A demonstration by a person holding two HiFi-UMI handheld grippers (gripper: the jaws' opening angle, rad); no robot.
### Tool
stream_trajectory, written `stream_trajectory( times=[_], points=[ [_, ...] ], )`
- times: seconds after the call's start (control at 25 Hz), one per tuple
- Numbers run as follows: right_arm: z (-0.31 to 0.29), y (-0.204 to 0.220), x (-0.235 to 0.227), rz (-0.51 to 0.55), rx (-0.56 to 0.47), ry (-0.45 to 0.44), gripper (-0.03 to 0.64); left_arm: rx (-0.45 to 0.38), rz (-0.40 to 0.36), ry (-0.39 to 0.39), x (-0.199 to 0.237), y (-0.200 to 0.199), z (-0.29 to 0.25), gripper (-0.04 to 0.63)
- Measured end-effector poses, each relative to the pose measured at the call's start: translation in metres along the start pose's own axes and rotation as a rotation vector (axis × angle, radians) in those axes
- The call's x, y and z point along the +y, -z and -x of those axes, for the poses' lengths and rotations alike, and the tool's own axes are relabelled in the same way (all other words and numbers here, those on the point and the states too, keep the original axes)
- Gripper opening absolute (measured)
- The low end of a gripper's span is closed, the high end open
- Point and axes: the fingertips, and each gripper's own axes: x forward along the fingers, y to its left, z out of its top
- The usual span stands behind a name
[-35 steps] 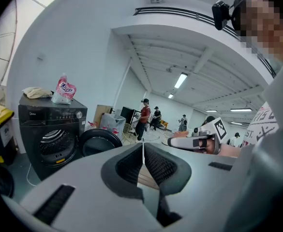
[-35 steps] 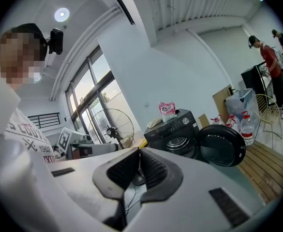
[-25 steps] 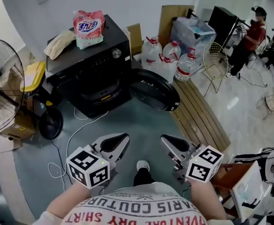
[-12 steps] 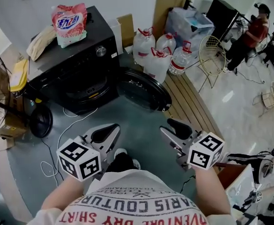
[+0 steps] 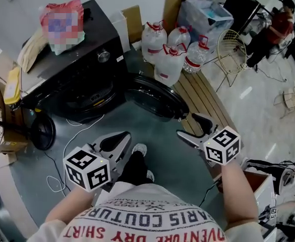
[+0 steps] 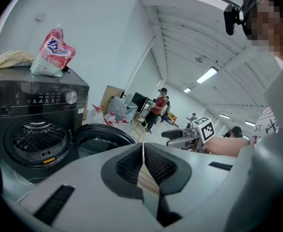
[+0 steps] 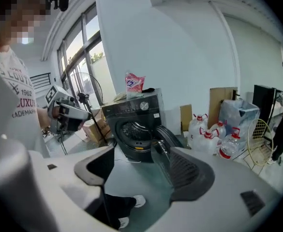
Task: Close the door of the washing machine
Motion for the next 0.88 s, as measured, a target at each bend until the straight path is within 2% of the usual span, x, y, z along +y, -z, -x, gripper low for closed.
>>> stream_trajectory(
  times=[0.12, 0.32, 0.6, 0.88],
  points=[
    [-0.028, 0.012, -0.035, -0.020, 0.033, 0.031, 0.341, 0.019, 0.008, -0.004, 0.019, -0.008, -0.009, 0.035],
    [-0.070, 0.042, -0.094, -0.017, 0.147, 0.108, 0.341, 0.044, 0.028, -0.021, 0.052, -0.017, -0.025, 0.034],
    [-0.124, 0.089, -0.149, 0.087, 0.317, 0.152, 0.340, 0.058, 0.084, -0.007, 0.089, -0.016, -0.043, 0.034],
    [-0.148, 0.112, -0.169, 0.188, 0.434, 0.159, 0.334, 0.065, 0.131, -0.016, 0.111, -0.017, -0.050, 0.034]
  ],
)
